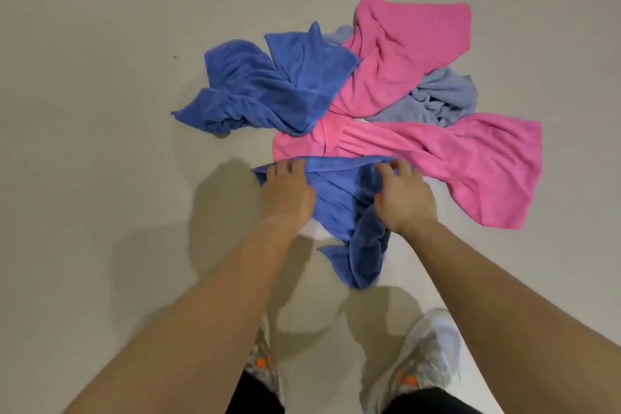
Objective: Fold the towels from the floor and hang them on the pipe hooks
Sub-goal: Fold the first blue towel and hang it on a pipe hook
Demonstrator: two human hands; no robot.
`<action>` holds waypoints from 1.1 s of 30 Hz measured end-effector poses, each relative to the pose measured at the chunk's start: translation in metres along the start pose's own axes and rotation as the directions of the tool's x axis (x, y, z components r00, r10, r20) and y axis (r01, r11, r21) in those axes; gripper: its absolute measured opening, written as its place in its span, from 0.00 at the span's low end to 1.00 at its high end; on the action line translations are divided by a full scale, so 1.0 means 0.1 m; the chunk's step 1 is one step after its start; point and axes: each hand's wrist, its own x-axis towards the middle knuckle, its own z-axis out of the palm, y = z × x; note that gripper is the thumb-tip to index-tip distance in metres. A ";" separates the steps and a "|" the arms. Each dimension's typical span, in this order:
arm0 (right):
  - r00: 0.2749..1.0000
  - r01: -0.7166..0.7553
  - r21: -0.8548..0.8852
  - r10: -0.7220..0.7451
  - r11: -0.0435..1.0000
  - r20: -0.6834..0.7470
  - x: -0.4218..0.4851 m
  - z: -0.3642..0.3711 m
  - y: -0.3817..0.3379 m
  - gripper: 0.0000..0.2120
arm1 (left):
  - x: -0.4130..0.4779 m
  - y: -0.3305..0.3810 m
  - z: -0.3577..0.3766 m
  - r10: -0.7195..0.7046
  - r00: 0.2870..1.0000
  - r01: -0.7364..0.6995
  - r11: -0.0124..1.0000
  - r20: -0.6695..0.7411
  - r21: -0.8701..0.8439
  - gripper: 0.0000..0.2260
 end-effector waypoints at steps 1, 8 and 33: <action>0.996 0.034 -0.031 -0.036 0.999 -0.082 0.15 0.09 0.06 0.27 | 0.14 -0.03 0.11 0.013 0.999 -0.011 0.999 -0.029 0.044 0.21; 0.947 0.134 -0.171 -0.177 0.976 -0.268 0.67 0.31 0.27 0.15 | 0.62 -0.22 0.30 0.060 0.983 -0.036 0.990 -0.176 0.139 0.09; 0.993 0.089 0.385 -0.054 0.919 -0.101 -4.67 -4.85 -0.82 0.07 | -4.15 1.16 -5.23 0.034 0.998 -0.008 0.884 0.048 -0.468 0.09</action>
